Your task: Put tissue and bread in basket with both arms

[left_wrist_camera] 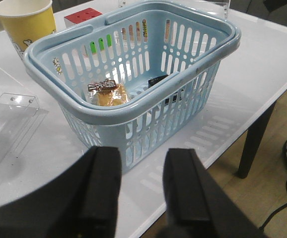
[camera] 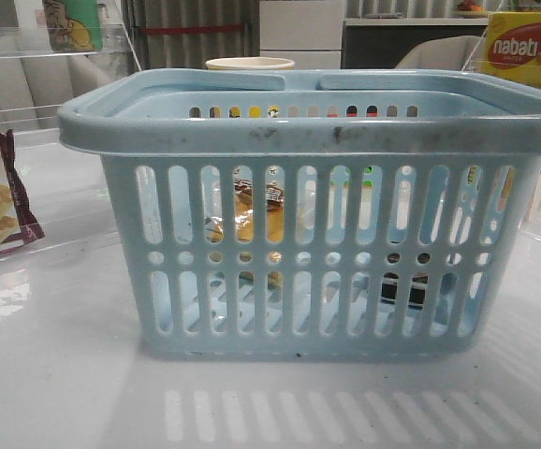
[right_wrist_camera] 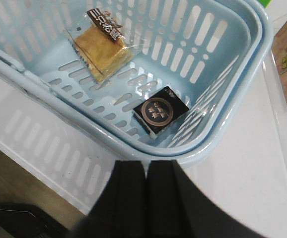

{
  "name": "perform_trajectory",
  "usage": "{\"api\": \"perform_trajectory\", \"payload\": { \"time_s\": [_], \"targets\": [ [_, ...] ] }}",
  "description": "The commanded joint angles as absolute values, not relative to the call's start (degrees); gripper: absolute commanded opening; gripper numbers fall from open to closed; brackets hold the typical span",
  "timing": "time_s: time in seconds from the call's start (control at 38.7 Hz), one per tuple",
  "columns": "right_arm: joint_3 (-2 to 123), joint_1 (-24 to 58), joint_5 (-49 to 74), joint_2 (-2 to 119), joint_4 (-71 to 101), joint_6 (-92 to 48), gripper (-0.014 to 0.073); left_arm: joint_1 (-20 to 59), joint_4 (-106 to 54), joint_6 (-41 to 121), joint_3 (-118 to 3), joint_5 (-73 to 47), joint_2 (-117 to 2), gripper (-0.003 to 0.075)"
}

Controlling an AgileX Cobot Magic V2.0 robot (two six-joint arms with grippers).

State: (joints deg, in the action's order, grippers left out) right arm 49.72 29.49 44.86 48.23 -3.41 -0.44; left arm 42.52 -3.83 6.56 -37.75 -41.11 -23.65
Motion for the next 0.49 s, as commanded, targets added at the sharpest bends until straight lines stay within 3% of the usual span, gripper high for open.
{"api": "perform_trajectory", "payload": {
  "time_s": [0.0, 0.1, 0.47],
  "targets": [
    [51.2, 29.5, 41.4, 48.1, -4.1, -1.1, 0.0068, 42.6, -4.5, 6.2, -39.4, -36.6, -24.1, 0.0157],
    [51.2, 29.5, 41.4, 48.1, -4.1, -1.1, 0.0068, 42.6, -4.5, 6.2, -39.4, -36.6, -24.1, 0.009],
    [51.2, 29.5, 41.4, 48.1, -4.1, -1.1, 0.0068, 42.6, -4.5, 6.2, -39.4, -36.6, -24.1, 0.0091]
  ]
}}
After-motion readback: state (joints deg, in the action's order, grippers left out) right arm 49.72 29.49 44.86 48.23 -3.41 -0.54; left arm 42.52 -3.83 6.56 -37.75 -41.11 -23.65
